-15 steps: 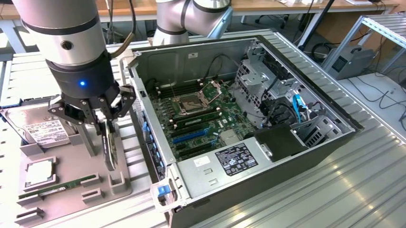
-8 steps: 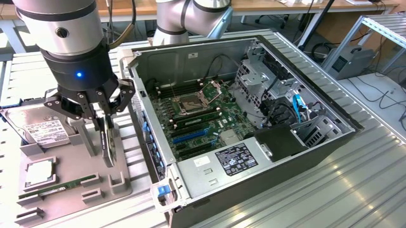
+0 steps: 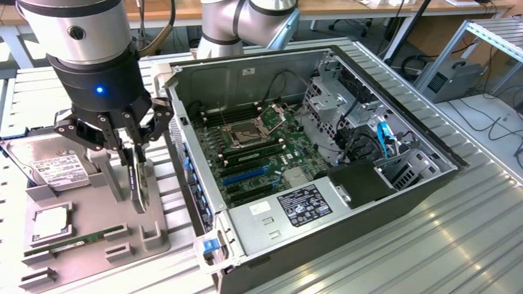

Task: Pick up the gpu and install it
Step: 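Pick up the gpu and move the gpu toward the slot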

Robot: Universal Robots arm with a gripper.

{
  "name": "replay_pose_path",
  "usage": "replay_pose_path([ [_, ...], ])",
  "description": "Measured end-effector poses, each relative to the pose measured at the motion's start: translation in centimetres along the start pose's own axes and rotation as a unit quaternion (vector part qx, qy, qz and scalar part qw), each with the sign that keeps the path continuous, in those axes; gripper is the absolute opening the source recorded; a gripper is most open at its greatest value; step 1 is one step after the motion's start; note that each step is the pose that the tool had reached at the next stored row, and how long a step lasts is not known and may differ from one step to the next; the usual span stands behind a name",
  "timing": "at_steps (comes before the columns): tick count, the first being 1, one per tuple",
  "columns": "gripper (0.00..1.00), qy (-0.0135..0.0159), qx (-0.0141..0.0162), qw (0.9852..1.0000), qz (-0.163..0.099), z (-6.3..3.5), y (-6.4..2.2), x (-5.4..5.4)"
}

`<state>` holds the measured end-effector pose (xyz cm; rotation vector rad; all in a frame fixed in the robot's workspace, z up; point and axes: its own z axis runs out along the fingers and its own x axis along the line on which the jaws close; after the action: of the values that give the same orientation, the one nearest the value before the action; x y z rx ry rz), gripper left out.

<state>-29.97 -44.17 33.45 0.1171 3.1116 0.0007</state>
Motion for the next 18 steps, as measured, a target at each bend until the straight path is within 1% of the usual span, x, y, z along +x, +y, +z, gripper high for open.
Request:
replay_pose_path([
  [18,0.27,0.0000,0.0001,1.0000,0.000,-0.43,0.00,-0.01],
])
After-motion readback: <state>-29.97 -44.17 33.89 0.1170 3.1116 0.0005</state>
